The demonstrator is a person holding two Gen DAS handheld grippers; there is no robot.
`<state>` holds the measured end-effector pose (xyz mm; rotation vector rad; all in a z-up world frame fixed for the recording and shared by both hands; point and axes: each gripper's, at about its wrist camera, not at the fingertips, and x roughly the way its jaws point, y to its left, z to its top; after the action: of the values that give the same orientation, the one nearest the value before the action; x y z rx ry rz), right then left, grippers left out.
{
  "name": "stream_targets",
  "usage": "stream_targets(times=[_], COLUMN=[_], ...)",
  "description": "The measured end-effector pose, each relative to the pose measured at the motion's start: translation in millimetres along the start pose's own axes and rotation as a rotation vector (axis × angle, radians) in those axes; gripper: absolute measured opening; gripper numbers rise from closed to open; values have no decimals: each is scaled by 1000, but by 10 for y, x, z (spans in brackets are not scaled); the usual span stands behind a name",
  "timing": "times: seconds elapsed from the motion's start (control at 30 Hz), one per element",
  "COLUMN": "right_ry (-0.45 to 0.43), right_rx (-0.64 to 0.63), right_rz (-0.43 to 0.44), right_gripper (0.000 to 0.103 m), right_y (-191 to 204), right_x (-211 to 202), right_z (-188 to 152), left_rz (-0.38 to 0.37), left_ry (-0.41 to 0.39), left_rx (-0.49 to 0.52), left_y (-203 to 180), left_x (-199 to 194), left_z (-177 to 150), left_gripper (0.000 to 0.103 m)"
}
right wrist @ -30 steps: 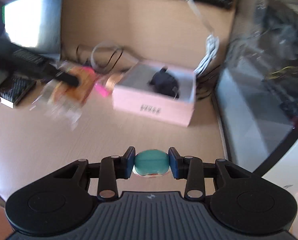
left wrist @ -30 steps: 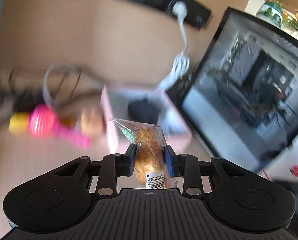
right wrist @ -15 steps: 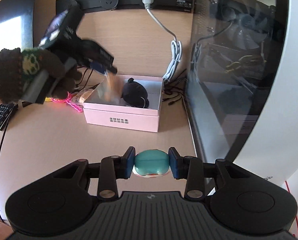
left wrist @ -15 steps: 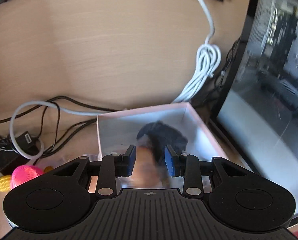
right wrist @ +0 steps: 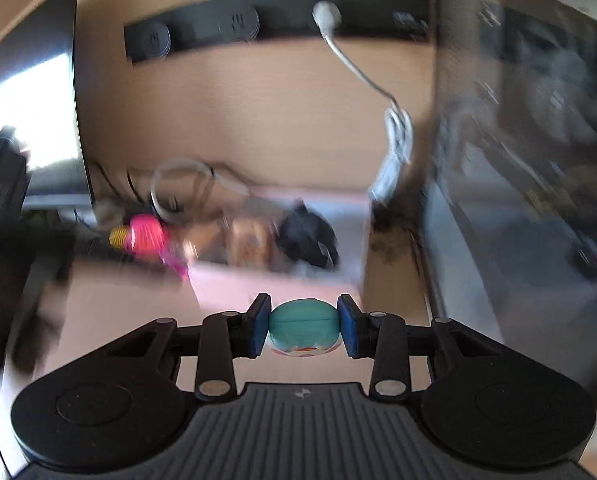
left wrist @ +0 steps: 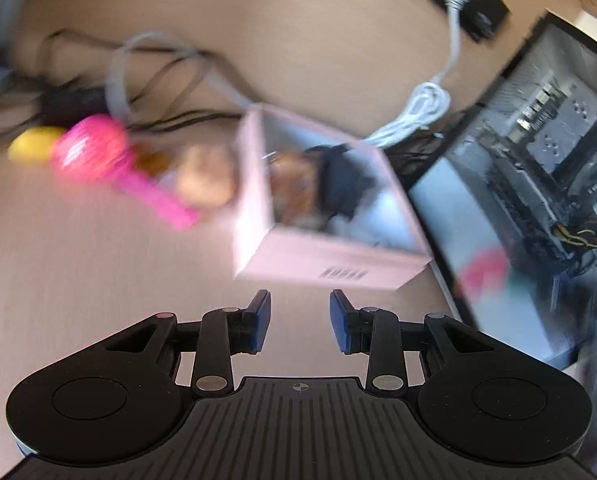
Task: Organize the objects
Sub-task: 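Place the bread bag into the pink box with the left gripper while the right gripper places the teal toy, then grasp the black cylindrical stick from the desk with the left gripper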
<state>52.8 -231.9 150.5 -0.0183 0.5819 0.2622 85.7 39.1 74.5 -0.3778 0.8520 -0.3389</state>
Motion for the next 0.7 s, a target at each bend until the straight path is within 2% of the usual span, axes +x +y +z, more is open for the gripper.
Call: stream_targets(times=[0.17, 0.23, 0.27, 0.3, 0.33, 0.43, 0.57, 0.7], right_ry=[-95, -82, -62, -46, -26, 29, 95, 157], right_rx=[55, 76, 89, 101, 105, 91, -19, -81], right_rz=[80, 86, 66, 44, 38, 62, 57, 88], right_gripper=[36, 51, 67, 72, 72, 77, 79, 82], right_y=[-22, -38, -39, -36, -21, 89, 397, 718], right_x=[374, 602, 704, 792, 850, 919, 964, 908], right_z=[592, 739, 769, 765, 737, 562, 242, -5], left_rz=[148, 245, 294, 335, 355, 369, 361, 360], left_ry=[-79, -92, -88, -85, -83, -78, -79, -112], left_rx=[20, 76, 100, 115, 116, 93, 83, 144], left_y=[160, 183, 194, 216, 245, 357, 451, 638], left_x=[-379, -480, -508, -538, -569, -645, -696, -699], left_z=[-266, -321, -332, -347, -361, -365, -380, -308], left_gripper=[35, 35, 35, 35, 35, 35, 35, 36])
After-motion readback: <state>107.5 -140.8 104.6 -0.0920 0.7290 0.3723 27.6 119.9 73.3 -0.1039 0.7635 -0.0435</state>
